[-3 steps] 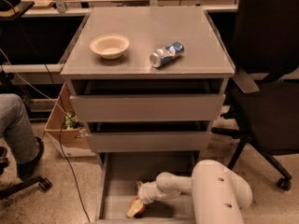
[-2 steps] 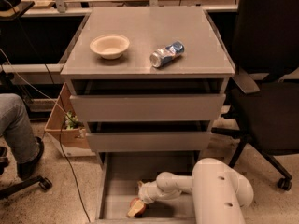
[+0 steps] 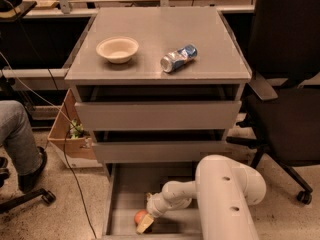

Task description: Pick apple from bottom drawer and place on counter

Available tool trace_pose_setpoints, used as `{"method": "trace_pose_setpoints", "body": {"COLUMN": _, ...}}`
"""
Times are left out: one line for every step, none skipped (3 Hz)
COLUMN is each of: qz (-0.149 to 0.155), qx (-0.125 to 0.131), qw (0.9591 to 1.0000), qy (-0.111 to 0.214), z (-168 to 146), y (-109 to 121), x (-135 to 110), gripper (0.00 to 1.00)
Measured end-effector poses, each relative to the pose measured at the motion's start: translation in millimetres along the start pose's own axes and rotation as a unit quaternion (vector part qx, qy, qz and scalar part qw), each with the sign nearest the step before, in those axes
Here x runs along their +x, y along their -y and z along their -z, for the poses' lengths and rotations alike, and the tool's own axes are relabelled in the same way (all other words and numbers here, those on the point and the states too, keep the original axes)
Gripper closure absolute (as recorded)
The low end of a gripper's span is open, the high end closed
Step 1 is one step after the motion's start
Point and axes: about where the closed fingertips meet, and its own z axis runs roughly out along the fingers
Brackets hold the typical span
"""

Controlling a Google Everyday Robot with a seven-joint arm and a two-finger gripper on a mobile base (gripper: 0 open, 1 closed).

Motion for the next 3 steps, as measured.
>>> {"method": "trace_pose_setpoints", "body": {"qz": 0.007, "qx": 0.000, "qw": 0.9998, "qy": -0.020, "z": -2.4, "y": -4.3, "x": 0.8, "gripper": 0.00}}
{"method": "trace_pose_setpoints", "body": {"qz": 0.005, "qx": -0.010, "qw": 0.9996, "qy": -0.024, "z": -14.4, "y": -9.1, "x": 1.7, "gripper": 0.00}}
{"method": "trace_pose_setpoints", "body": {"qz": -0.001, "qx": -0.014, "qw": 0.9997, "qy": -0.022, "z": -22.6, "y": -9.4, "x": 4.2, "gripper": 0.00}}
